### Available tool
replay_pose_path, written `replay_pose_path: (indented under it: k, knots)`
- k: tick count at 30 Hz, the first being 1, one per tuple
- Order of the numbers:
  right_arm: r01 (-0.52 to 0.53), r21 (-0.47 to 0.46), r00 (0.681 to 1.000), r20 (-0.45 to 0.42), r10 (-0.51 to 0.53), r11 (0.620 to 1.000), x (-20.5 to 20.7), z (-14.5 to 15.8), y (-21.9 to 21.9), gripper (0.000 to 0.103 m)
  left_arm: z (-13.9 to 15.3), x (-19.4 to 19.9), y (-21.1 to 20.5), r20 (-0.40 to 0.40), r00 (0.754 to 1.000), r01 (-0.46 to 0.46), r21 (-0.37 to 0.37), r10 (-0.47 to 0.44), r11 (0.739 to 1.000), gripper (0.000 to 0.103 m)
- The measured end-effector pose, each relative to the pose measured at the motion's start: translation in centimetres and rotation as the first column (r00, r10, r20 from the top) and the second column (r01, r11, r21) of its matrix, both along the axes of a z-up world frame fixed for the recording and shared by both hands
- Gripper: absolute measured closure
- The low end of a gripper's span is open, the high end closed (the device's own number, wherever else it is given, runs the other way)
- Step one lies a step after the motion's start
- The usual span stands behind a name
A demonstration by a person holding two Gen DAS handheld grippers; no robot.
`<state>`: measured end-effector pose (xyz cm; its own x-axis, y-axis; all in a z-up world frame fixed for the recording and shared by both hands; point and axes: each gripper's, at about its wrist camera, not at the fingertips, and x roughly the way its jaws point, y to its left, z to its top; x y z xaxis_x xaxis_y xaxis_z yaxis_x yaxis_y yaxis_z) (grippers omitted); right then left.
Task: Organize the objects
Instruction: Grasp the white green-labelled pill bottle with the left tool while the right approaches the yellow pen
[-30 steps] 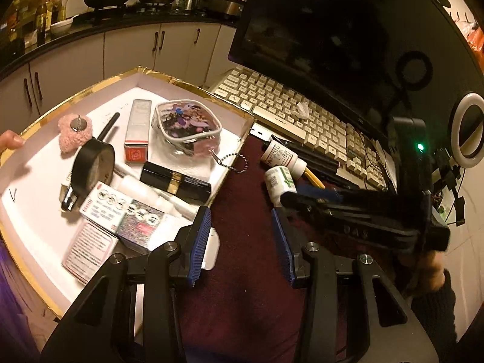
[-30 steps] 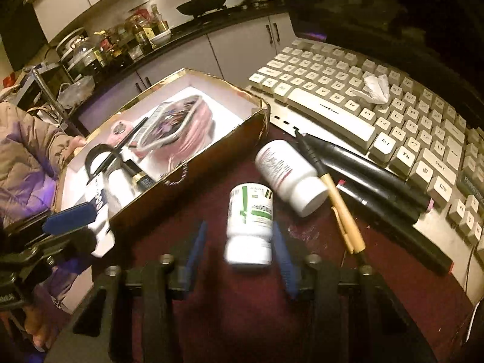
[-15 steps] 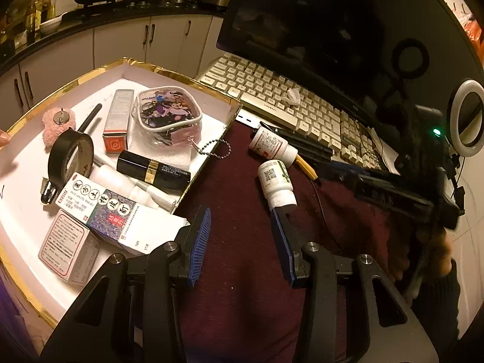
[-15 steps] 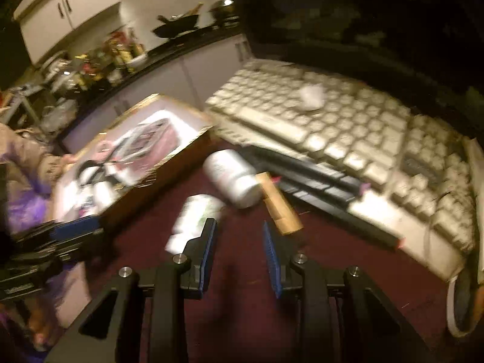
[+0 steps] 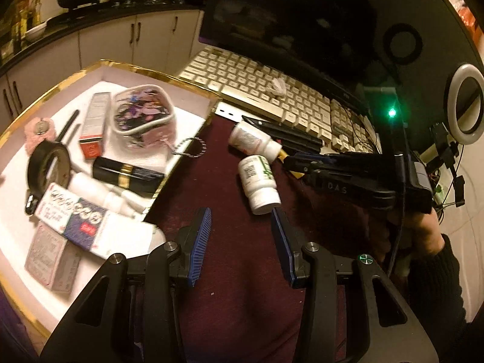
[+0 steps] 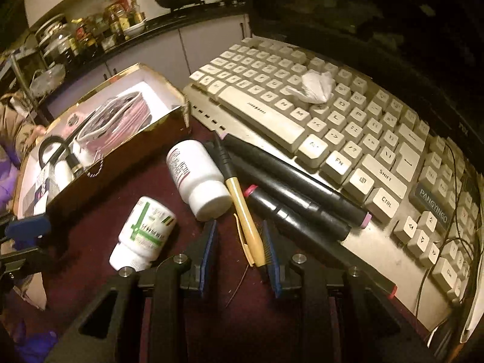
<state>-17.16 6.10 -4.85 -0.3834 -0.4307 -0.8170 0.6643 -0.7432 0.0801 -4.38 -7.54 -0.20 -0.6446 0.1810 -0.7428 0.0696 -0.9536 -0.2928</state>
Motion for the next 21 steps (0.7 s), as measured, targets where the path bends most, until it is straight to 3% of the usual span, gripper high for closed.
replay_pose_path:
  k: [9,15,18,20,21]
  knots:
    - [0.065,-0.048,0.996,0.068,-0.061,0.997,2.6,0.3,2.5,0.093,-1.5,-3.4,1.5,0.047,0.998,0.028,-0.013,-0.028,1.000,0.062]
    - [0.077,-0.071,0.997,0.032,-0.075,0.994,2.2,1.3,2.5,0.091,-3.2,-6.7,2.0,0.112,0.993,0.033,-0.002,-0.032,0.999,0.062]
    - [0.070,-0.058,0.997,0.047,-0.067,0.996,1.2,0.7,2.0,0.090,-3.8,-7.3,2.3,0.113,0.994,-0.006,-0.084,0.016,0.996,0.062]
    - [0.057,-0.051,0.997,0.049,-0.055,0.997,0.7,0.4,1.6,0.090,-3.9,-7.3,2.4,0.106,0.994,-0.007,-0.117,0.020,0.993,0.072]
    - [0.050,-0.048,0.998,0.052,-0.048,0.998,0.6,0.3,1.4,0.088,-4.0,-7.1,2.3,0.105,0.994,-0.003,-0.115,0.015,0.993,0.072]
